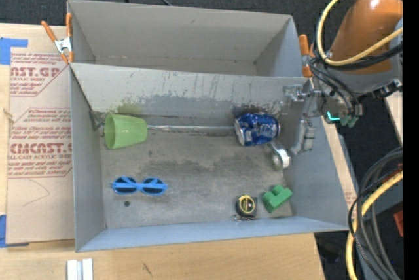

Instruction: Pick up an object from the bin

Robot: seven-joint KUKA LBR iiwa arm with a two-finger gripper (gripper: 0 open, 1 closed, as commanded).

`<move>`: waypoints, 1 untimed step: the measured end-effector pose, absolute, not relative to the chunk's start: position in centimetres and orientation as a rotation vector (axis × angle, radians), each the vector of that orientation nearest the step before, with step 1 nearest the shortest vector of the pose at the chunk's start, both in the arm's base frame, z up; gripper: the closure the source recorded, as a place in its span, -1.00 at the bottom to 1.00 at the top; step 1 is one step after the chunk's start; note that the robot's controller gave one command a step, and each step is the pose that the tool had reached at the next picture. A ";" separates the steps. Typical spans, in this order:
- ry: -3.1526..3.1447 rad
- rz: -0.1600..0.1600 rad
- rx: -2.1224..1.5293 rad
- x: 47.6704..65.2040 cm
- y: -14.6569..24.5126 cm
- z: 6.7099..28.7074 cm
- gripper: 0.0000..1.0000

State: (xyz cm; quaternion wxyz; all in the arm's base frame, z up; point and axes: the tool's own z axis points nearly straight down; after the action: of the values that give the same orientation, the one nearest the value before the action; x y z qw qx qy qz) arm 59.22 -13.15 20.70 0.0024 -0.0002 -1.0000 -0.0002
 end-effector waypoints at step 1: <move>-3.134 -0.002 -0.036 55.7 -12.6 12.1 -1.00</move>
Offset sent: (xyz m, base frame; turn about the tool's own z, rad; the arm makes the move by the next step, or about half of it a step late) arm -0.0323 0.0039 -0.0810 0.0230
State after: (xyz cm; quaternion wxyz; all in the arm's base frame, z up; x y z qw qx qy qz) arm 55.75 -12.61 12.07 0.0039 -0.0114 -0.9999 -0.0007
